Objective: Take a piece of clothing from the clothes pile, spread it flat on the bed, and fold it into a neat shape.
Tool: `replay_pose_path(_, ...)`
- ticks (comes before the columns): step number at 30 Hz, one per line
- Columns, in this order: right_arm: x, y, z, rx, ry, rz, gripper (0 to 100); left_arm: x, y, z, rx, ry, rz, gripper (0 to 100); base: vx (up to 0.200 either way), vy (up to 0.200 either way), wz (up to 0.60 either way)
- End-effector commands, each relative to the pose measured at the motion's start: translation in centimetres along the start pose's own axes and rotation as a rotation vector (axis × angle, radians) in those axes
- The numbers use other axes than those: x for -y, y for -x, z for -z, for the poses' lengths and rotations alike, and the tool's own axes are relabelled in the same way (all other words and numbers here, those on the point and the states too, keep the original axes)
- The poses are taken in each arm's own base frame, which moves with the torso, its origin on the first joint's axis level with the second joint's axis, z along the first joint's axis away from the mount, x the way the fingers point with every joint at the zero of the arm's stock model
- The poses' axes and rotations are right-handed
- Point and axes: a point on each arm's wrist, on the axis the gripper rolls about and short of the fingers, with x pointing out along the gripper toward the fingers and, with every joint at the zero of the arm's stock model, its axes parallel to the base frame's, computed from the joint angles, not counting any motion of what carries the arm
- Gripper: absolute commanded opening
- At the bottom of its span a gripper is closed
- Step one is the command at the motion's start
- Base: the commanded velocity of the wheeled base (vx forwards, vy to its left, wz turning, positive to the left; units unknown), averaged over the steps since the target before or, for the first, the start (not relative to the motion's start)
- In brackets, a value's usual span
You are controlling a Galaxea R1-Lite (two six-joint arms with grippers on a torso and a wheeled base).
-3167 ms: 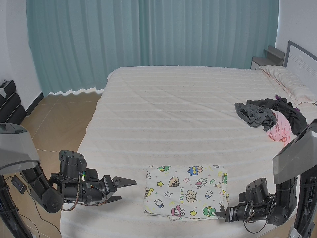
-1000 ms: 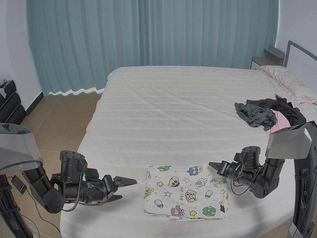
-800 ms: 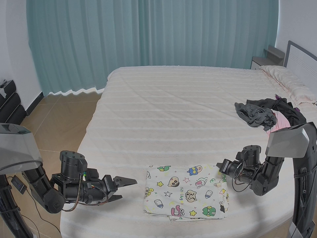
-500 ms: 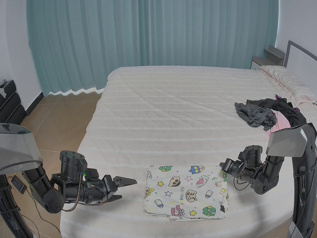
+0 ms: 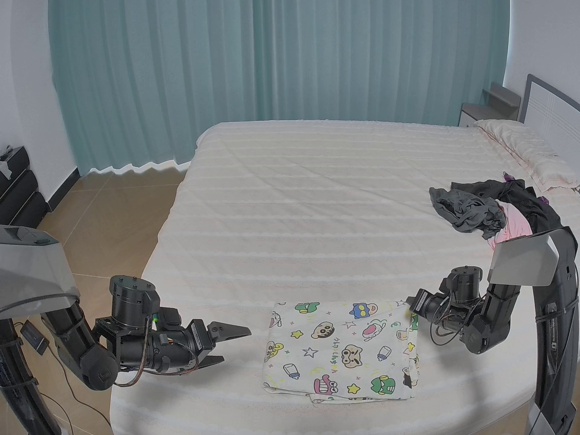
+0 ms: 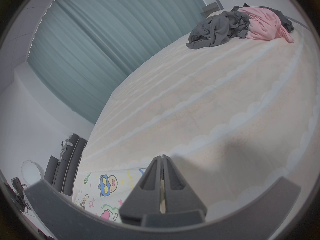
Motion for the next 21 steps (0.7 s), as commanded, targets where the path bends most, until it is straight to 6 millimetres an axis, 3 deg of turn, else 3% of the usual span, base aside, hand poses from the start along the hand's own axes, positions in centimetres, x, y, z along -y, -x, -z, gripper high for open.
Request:
replay_pose_path(1, 0.1, 0.0, 0.0, 0.003, -0.001, 0.000, 100, 0.0, 0.0, 0.0, -0.001, 0.001, 0.000, 100, 0.000, 0.000, 0.00)
replay_pose_path(7, 0.1, 0.6, -0.4, 0.012, -0.007, 0.011, 100, 0.0, 0.0, 0.0, 0.002, 0.001, -0.002, 100, 0.000, 0.000, 0.00)
replay_pose_path(8, 0.0, 2.7, -1.5, 0.037, -0.019, 0.028, 100, 0.0, -0.1, -0.1, 0.036, -0.002, -0.021, 100, 0.000, 0.000, 0.00)
replay_pose_path(12, -0.4, 5.3, -1.3, 0.016, -0.024, 0.030, 100, 0.2, -1.7, -0.5, 0.077, -0.025, -0.039, 100, 0.000, 0.000, 0.00)
replay_pose_path(15, -1.0, 7.2, 0.9, -0.053, -0.005, 0.027, 100, 0.8, -2.9, -1.3, 0.141, -0.054, -0.033, 100, 0.000, 0.000, 0.00)
replay_pose_path(21, -2.1, 9.1, 5.6, -0.179, 0.063, -0.014, 100, 2.2, -5.9, -3.2, 0.164, -0.124, -0.034, 100, 0.000, 0.000, 0.00)
